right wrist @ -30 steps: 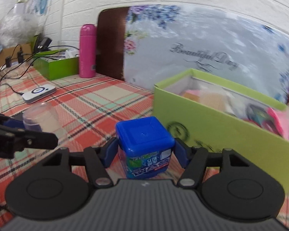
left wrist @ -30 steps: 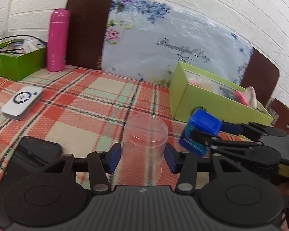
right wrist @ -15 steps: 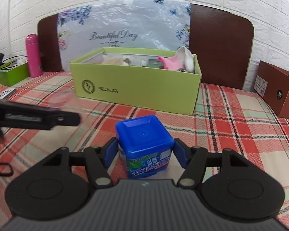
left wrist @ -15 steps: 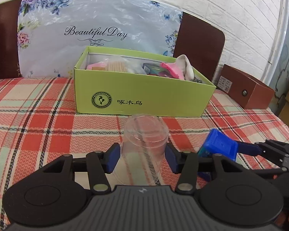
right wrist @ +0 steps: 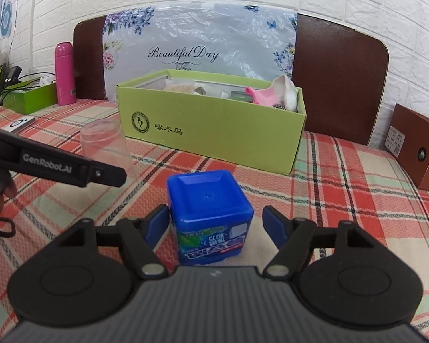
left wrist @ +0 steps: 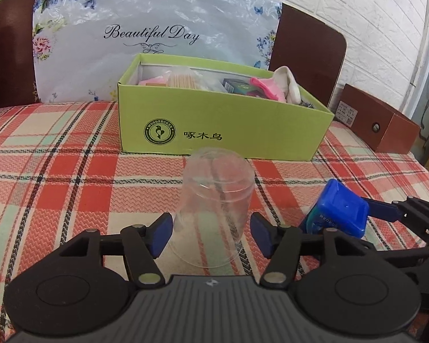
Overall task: Organize objects
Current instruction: 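Grasp the clear plastic cup with the left tool while the right tool grasps the blue square container, then lower the plastic cup and blue container into the lime-green box and open both tools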
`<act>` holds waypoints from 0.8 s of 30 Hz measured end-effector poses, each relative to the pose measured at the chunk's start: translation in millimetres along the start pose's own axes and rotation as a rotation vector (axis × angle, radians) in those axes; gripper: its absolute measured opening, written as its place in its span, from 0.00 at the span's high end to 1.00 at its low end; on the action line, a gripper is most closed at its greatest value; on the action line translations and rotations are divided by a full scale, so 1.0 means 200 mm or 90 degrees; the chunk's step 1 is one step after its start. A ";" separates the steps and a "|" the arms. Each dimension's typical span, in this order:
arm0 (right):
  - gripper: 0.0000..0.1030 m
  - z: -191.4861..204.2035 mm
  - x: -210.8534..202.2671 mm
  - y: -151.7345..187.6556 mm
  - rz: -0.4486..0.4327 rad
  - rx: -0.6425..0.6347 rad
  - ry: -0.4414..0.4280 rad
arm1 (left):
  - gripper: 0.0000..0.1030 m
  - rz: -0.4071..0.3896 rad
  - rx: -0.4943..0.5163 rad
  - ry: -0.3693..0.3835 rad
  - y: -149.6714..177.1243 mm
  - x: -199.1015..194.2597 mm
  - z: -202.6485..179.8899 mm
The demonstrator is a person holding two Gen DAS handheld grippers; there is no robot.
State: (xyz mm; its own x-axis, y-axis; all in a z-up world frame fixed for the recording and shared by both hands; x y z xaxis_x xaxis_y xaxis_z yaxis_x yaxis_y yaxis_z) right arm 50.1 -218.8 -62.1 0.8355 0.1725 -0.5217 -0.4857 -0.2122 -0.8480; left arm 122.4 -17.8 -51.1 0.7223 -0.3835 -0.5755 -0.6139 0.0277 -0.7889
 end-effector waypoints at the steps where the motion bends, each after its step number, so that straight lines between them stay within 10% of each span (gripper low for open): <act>1: 0.30 0.00 0.00 0.00 0.001 0.003 -0.003 | 0.39 0.004 -0.002 -0.001 0.00 0.01 0.00; 24: 0.43 -0.05 0.02 -0.17 -0.015 0.057 -0.068 | 0.45 -0.059 0.018 0.031 -0.26 -0.13 0.02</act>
State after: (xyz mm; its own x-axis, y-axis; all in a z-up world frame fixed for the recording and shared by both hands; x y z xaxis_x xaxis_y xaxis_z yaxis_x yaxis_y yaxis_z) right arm 72.0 -220.7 -34.2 0.8169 0.2789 -0.5048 -0.4914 -0.1217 -0.8624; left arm 137.2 -4.8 3.7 0.7588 -0.4303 -0.4890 -0.5353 0.0158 -0.8445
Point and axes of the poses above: each gripper's, at about its wrist camera, not at the fingertips, and x roughly the way its jaws point, z to its left, y to its underside, the point moved 2 cm from there along x, roughly the way its jaws point, and after that the axes turned 4 degrees about y, right-handed, at the moved point
